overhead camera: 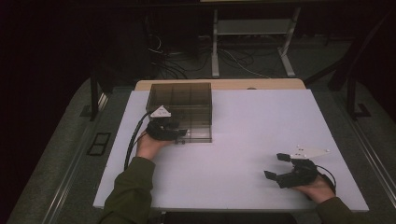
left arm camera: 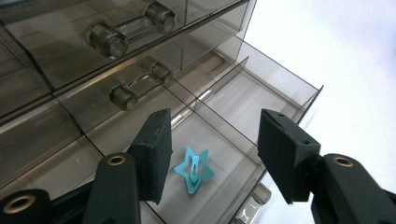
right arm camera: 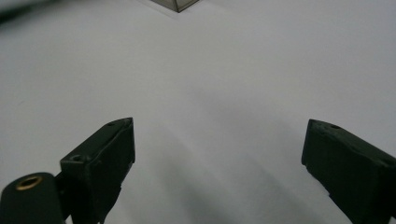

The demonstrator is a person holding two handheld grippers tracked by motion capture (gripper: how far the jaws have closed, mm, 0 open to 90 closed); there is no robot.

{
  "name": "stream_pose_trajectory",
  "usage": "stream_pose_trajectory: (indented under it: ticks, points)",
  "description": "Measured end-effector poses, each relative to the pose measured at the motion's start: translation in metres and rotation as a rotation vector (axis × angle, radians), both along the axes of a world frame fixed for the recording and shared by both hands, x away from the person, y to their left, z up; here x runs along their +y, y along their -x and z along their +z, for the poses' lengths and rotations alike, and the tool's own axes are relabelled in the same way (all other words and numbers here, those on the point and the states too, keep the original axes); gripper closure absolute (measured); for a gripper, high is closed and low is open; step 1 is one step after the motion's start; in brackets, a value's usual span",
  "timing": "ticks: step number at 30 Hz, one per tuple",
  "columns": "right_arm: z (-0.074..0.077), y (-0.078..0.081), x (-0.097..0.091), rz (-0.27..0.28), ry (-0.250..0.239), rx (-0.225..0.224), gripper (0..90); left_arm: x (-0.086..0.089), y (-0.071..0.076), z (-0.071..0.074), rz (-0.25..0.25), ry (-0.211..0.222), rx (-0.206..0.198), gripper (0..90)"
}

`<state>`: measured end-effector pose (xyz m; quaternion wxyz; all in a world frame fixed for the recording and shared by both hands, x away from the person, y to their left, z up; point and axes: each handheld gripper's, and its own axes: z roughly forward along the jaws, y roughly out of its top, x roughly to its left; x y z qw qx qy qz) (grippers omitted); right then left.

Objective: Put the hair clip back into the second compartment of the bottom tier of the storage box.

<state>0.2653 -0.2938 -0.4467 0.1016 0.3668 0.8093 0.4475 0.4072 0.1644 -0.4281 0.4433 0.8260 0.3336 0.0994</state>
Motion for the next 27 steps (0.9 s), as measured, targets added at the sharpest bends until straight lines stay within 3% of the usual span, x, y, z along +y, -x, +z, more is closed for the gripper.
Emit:
stream_pose_trajectory:
  ticks: [8,27]
  points:
    - [0.001,-0.001,0.000,-0.001,0.004,0.000,8.9,0.000,0.006,-0.001,0.007,-0.010,0.009,36.3]
    - [0.001,0.003,-0.004,-0.008,0.003,-0.002,8.9,-0.001,0.030,0.009,0.022,0.011,-0.034,26.9]
